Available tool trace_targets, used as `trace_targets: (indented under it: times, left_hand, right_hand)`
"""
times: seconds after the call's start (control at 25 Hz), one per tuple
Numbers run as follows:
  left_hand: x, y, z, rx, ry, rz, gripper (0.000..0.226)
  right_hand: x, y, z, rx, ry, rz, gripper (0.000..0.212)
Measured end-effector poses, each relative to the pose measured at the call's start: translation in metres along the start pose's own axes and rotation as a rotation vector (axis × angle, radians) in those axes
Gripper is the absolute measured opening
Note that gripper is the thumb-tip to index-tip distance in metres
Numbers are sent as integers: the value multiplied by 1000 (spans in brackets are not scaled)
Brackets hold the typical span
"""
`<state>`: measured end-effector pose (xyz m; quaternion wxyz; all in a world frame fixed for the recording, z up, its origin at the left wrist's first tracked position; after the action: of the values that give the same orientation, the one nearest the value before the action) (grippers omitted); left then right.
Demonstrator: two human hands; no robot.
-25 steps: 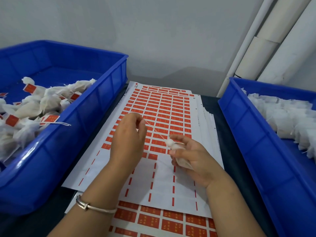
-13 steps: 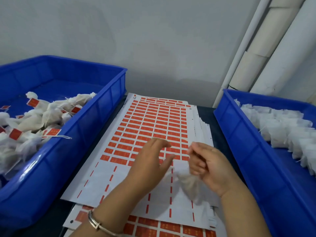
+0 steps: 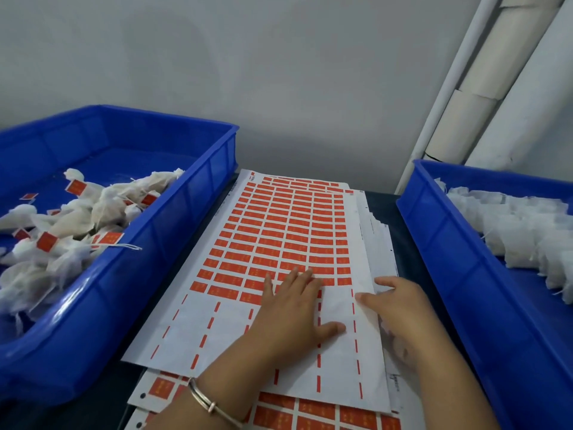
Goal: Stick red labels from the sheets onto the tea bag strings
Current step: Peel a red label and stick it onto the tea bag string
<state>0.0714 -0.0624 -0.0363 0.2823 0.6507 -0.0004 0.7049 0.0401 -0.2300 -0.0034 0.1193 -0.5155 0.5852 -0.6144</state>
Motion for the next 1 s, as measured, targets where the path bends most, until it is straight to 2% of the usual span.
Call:
trace_targets:
  times: [0.08, 0.16, 0.32, 0.44, 0.56, 0.72, 0.88, 1.0]
  left_hand:
    - [3, 2, 1, 32, 31, -103, 80]
    - [7, 3, 2, 75, 85, -241, 72]
    - [13, 9, 0, 80, 164, -420, 52]
    - [19, 11, 0, 155, 195, -532, 39]
    - [22, 10, 2, 223, 186, -609, 41]
    - [24, 10, 1, 215, 168, -600, 47]
    - [24, 8, 2, 261, 163, -557, 52]
    - [27, 5, 3, 259, 140, -606, 46]
  right_hand:
    - [5, -1, -3, -28, -128, 115, 14]
    - [9, -5, -7, 5, -251, 117, 7]
    - [9, -10, -11, 40, -372, 264, 11]
    - [7, -11, -13, 63, -413, 294, 16]
    - [2, -10, -12, 76, -439, 267, 19]
    - [-2, -10, -12, 101, -445, 248, 19]
    - [-8, -11, -16, 187, -532, 73, 33]
    - [-7, -9, -15, 187, -503, 65, 33]
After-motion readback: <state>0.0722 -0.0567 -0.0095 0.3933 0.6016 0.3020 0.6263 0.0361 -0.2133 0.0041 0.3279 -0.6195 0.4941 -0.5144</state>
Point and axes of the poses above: each hand's wrist, its own z-axis towards the middle knuckle, its own x-axis out of the back of the hand, y = z × x, the point moved 3 cm from there along z, towards the middle knuckle, and after that the axes turned 11 degrees about y, right-handed, at the moved point
